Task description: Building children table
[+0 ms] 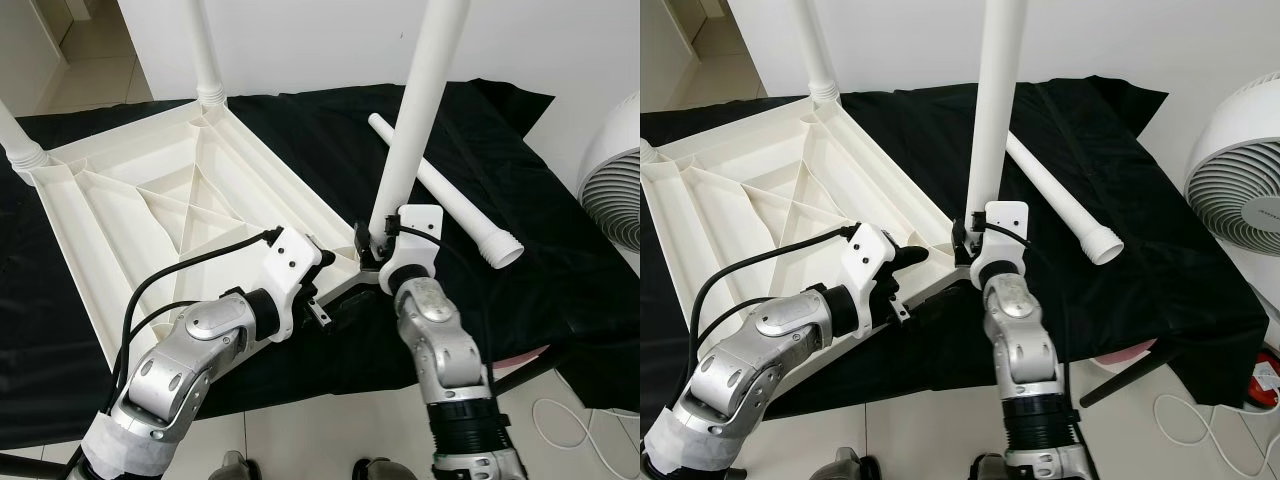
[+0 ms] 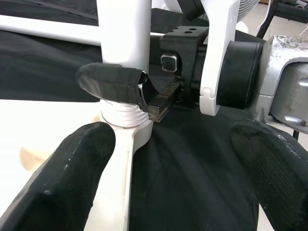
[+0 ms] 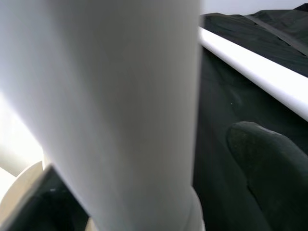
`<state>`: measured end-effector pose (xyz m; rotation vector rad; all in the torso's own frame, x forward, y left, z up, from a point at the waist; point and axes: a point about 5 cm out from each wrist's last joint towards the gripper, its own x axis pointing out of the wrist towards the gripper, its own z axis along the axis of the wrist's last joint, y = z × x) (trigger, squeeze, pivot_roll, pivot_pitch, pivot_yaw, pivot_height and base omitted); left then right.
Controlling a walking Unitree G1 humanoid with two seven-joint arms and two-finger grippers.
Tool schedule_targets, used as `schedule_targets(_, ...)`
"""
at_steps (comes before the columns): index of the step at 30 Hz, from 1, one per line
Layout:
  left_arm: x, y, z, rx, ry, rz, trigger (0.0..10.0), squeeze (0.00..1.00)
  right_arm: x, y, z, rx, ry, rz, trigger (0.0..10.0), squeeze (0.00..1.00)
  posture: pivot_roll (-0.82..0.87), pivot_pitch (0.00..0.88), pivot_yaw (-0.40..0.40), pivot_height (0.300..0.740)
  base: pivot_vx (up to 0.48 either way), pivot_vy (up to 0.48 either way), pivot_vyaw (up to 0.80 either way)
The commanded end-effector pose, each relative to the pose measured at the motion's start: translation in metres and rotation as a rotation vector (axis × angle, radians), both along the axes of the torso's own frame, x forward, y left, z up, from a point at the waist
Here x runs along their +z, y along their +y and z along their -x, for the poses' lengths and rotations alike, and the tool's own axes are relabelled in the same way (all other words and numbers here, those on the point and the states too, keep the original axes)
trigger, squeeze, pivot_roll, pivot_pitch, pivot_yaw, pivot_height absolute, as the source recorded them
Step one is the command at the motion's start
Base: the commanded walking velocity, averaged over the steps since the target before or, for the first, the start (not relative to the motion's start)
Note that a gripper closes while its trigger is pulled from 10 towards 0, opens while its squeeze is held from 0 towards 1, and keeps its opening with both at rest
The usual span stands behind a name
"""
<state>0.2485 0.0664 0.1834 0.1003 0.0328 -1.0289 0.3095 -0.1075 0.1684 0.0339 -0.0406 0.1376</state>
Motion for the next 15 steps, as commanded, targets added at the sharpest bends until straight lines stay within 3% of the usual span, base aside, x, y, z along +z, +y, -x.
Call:
schedule_targets(1,-0.004,-0.001,0.002,-0.011,0.018,-0.008,10.0,0.00,-0.001,-0.001,0.002,0.029,0.004,-0.008,10.0,1.00,-0.09,0.093,0.036,0.740,0.000,0.000,0.00)
schedule_targets(3,-0.004,-0.002,0.002,-0.012,0.018,-0.008,10.0,0.00,-0.001,-0.003,0.001,0.072,0.000,0.008,10.0,1.00,-0.09,0.093,0.036,0.740,0.000,0.000,0.00)
schedule_targets(4,-0.004,-0.002,0.002,-0.013,0.018,-0.008,10.0,0.00,-0.002,-0.009,-0.002,0.162,0.001,0.043,10.0,1.00,-0.09,0.089,0.035,0.740,0.000,0.000,0.00)
schedule_targets(5,-0.004,-0.002,0.002,-0.013,0.018,-0.008,10.0,0.00,-0.002,-0.009,-0.002,0.162,0.001,0.043,10.0,1.00,-0.09,0.089,0.035,0.740,0.000,0.000,0.00)
schedule_targets(8,-0.004,-0.002,0.002,-0.016,0.018,-0.010,10.0,0.00,-0.004,-0.018,-0.006,0.313,0.006,0.131,10.0,1.00,-0.09,0.091,0.035,0.740,0.000,0.000,0.00)
schedule_targets(10,-0.004,-0.002,0.002,-0.017,0.018,-0.010,10.0,0.00,-0.004,-0.020,-0.007,0.345,0.011,0.149,10.0,0.99,-0.09,0.093,0.035,0.740,0.000,0.000,0.00)
schedule_targets(11,-0.004,-0.002,0.002,-0.017,0.018,-0.010,10.0,0.00,-0.004,-0.023,-0.009,0.371,0.007,0.169,10.0,0.74,-0.09,0.093,0.035,0.740,0.000,0.000,0.00)
schedule_targets(12,-0.004,-0.003,0.002,-0.016,0.018,-0.009,10.0,0.00,-0.002,-0.024,-0.011,0.405,-0.006,0.194,10.0,0.00,-0.09,0.093,0.036,0.740,0.000,0.000,0.00)
schedule_targets(15,-0.004,-0.003,0.002,-0.016,0.018,-0.007,10.0,0.00,0.002,-0.025,-0.014,0.480,-0.037,0.216,10.0,0.00,-0.09,0.096,0.035,0.740,0.000,0.000,0.00)
